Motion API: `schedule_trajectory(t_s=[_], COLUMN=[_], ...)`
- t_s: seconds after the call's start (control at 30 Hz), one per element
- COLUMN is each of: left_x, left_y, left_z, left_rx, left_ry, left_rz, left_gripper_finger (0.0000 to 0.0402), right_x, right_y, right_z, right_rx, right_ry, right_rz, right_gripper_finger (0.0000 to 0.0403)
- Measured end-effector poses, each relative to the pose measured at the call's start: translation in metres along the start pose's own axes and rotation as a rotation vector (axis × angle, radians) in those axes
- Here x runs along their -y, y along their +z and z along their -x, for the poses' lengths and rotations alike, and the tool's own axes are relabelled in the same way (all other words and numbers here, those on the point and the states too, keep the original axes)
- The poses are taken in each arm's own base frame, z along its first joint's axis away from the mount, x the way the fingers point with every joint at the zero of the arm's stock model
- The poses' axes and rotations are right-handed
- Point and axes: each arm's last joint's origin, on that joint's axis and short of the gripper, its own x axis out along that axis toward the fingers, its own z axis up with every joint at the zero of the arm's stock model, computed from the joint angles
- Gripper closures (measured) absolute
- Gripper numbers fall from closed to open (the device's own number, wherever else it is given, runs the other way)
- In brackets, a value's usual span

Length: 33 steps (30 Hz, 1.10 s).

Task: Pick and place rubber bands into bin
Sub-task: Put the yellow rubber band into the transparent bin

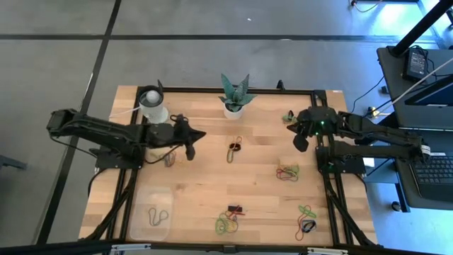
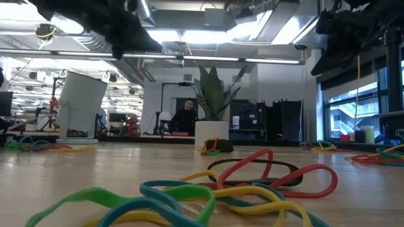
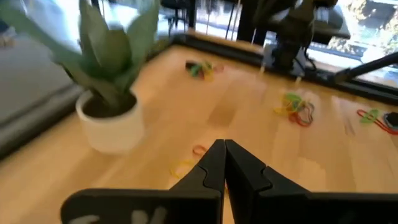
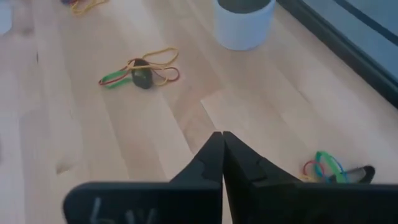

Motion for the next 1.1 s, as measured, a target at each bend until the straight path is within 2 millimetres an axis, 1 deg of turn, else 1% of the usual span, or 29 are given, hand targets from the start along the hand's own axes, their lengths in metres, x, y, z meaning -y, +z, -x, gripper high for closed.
schedule_trajectory(t_s=[0.17, 0.33, 0.43, 0.53, 0.6, 0.7, 0.83, 0.93, 1.0, 1.1], left_x=[0.002, 0.004, 0.005, 0.002, 0.001, 0.000, -0.007, -0.017, -0.026, -0.040], left_y=[-0.013, -0.020, -0.021, -0.019, -0.013, 0.004, 0.031, 0.048, 0.052, 0.048], left_z=[-0.014, -0.024, -0.029, -0.033, -0.034, -0.035, -0.032, -0.027, -0.026, -0.027], left_rx=[-0.069, -0.087, -0.067, -0.046, -0.063, -0.130, -0.293, -0.434, -0.521, -0.619], left_ry=[0.027, 0.041, 0.053, 0.062, 0.055, 0.072, 0.167, 0.261, 0.332, 0.425], left_rz=[0.131, 0.273, 0.292, 0.271, 0.238, 0.146, 0.025, 0.008, 0.033, 0.081], left_gripper_finger=[0.0398, 0.0398, 0.0398, 0.0398, 0.0398, 0.0398, 0.0398, 0.0398, 0.0398, 0.0398], right_x=[0.004, 0.005, 0.005, 0.005, 0.005, 0.005, 0.004, 0.004, 0.004, 0.003], right_y=[0.001, 0.001, 0.001, 0.001, 0.001, 0.001, 0.004, 0.007, 0.008, 0.009], right_z=[0.000, 0.000, 0.000, 0.000, 0.000, 0.000, 0.000, 0.000, 0.000, 0.000], right_rx=[-0.002, -0.002, -0.003, -0.004, -0.004, -0.003, 0.029, 0.056, 0.067, 0.077], right_ry=[0.016, 0.017, 0.018, 0.018, 0.018, 0.019, 0.027, 0.033, 0.036, 0.040], right_rz=[0.008, -0.013, -0.049, -0.104, -0.152, -0.198, -0.229, -0.254, -0.276, -0.302], right_gripper_finger=[0.0398, 0.0398, 0.0398, 0.0398, 0.0398, 0.0398, 0.0398, 0.0398, 0.0398, 0.0398])
